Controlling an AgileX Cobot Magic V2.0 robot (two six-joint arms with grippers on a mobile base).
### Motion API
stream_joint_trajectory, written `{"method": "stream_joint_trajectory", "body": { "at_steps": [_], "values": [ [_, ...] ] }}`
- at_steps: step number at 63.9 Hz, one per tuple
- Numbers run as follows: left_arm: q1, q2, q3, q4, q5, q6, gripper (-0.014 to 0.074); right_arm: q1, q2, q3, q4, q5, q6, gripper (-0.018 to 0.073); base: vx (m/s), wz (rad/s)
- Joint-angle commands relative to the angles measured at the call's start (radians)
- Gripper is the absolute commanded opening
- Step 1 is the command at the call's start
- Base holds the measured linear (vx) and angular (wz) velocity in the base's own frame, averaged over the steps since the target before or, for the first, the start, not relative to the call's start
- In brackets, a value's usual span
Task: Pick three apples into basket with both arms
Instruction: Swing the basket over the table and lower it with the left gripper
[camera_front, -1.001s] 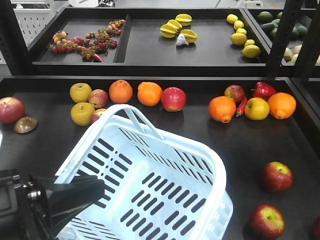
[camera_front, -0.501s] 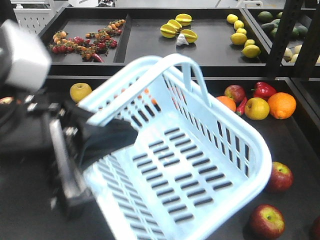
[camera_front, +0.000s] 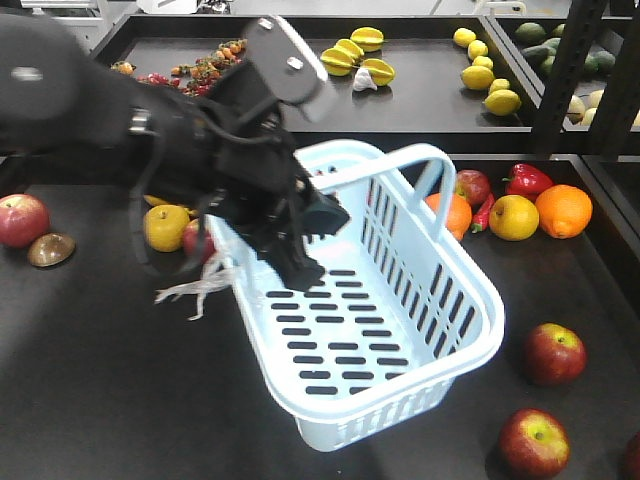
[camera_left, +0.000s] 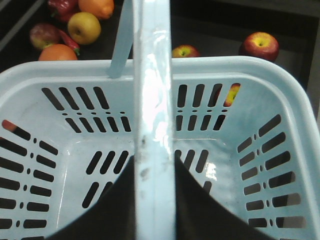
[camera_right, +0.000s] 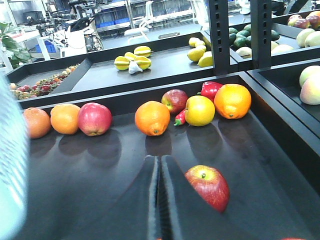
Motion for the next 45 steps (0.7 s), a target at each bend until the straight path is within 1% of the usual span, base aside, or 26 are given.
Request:
{"method": "stream_joint_trajectory", "body": {
  "at_steps": [1,7,11,15,21,29,37,45],
  "values": [
    [0.000,0.047,-0.081,-0.073,-0.021,0.085,-0.0006,-0.002,-0.006,0.007,-0.011,-0.074,-0.005,-0.0005,0.00,0.00],
    [0.000,0.121,-0.125,-0.095,-0.017,0.155,-0.0006,-0.002,-0.006,0.007,-0.011,-0.074,-0.005,-0.0005,0.00,0.00],
    [0.000,0.166,-0.149,-0.106,-0.016,0.183,-0.0006,-0.002,-0.006,0.007,-0.011,-0.074,-0.005,-0.0005,0.00,0.00],
    [0.000,0.207,-0.179,-0.133,-0.014,0.232,-0.0006,-0.002,-0.006,0.007,-0.011,-0.074,-0.005,-0.0005,0.00,0.00],
    [0.000,0.262,-0.216,-0.163,-0.014,0.283,-0.0006,-0.002,-0.006,0.007,-0.011,-0.074,-0.005,-0.0005,0.00,0.00],
    [0.000,0.315,-0.258,-0.169,-0.011,0.311,-0.0006,-0.002,-0.006,0.007,-0.011,-0.074,-0.005,-0.0005,0.00,0.00],
    [0.000,0.348,-0.278,-0.161,-0.016,0.316,-0.0006,-0.002,-0.006,0.007,-0.011,-0.074,-0.005,-0.0005,0.00,0.00],
    [0.000,0.363,-0.282,-0.151,-0.031,0.365,-0.0006,-0.002,-0.006,0.007,-0.011,-0.074,-0.005,-0.0005,0.00,0.00]
  ]
}}
